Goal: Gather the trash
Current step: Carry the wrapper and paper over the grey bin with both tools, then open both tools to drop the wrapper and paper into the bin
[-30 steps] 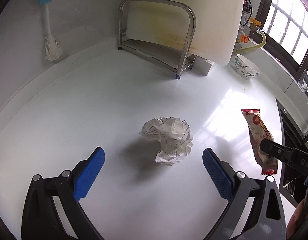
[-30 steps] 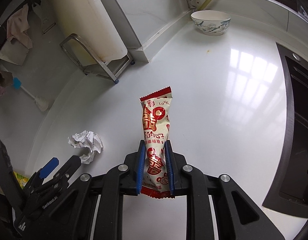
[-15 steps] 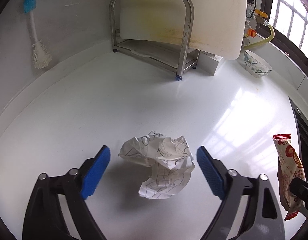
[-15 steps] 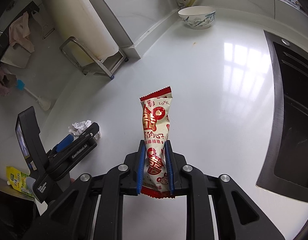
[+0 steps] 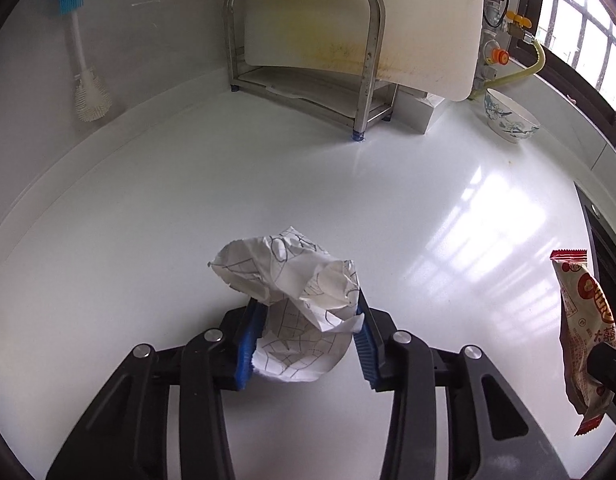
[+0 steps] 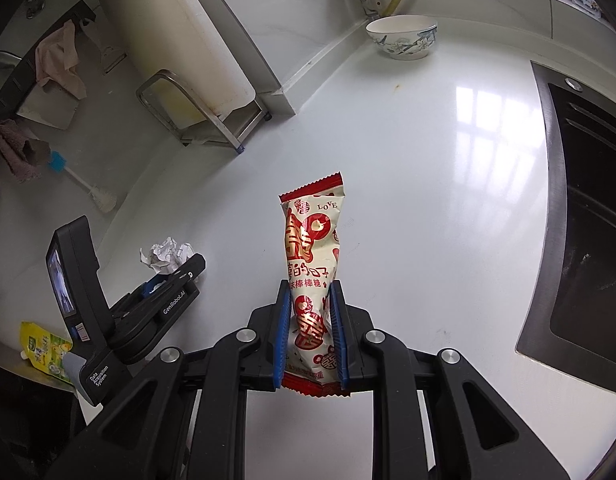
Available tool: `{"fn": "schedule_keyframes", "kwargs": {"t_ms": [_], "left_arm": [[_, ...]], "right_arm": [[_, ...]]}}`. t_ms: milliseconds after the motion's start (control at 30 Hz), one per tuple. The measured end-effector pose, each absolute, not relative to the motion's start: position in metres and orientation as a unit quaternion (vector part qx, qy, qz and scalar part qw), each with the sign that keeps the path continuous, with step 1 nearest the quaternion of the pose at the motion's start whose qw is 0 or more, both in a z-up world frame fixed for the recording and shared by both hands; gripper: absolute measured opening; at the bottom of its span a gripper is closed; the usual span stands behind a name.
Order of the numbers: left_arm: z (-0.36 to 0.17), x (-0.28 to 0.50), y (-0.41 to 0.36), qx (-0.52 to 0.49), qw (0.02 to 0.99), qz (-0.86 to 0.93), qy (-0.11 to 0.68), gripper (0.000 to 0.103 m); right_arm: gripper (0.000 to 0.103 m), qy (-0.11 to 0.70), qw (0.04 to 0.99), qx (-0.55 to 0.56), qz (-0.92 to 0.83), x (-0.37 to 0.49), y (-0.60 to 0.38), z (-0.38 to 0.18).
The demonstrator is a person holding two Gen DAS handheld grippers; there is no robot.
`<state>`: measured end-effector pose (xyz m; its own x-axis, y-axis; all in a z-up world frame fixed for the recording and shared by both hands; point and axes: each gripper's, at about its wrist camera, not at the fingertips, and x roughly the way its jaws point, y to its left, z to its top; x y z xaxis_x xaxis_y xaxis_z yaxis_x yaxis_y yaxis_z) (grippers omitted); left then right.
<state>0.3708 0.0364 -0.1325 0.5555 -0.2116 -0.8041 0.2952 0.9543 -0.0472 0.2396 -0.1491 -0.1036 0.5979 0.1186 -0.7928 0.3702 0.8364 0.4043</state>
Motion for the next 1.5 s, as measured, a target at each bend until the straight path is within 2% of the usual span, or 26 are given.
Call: {"fn": "schedule_keyframes", "kwargs": {"t_ms": [400,900,1167,1500], "left_arm": [[-0.095,0.307,0.05,0.054,0.89,-0.136,0.432,0.04],[-0.048,0.157,0.021,0.056,0.894,-0.139,0.422,0.04],[-0.05,0.074,-0.006,0.062,0.881,-0.159,0.44,0.04],[-0.084,0.01,-0.032,0.078,0.858,-0.158,0.482,0.042]], "right_arm": [[0.019,0.436,0.856,0.274,-0.042,0.194,-0.141,-0.095],[0.019,0.452,0.852,0.262,-0.01,0.063,-0.165,-0.083],[0.019,0.486,0.839,0.244,0.009,-0.009,-0.187,-0.096],[0.019,0.531,0.814,0.227,0.058,-0.059,-0.189,-0.128]]}}
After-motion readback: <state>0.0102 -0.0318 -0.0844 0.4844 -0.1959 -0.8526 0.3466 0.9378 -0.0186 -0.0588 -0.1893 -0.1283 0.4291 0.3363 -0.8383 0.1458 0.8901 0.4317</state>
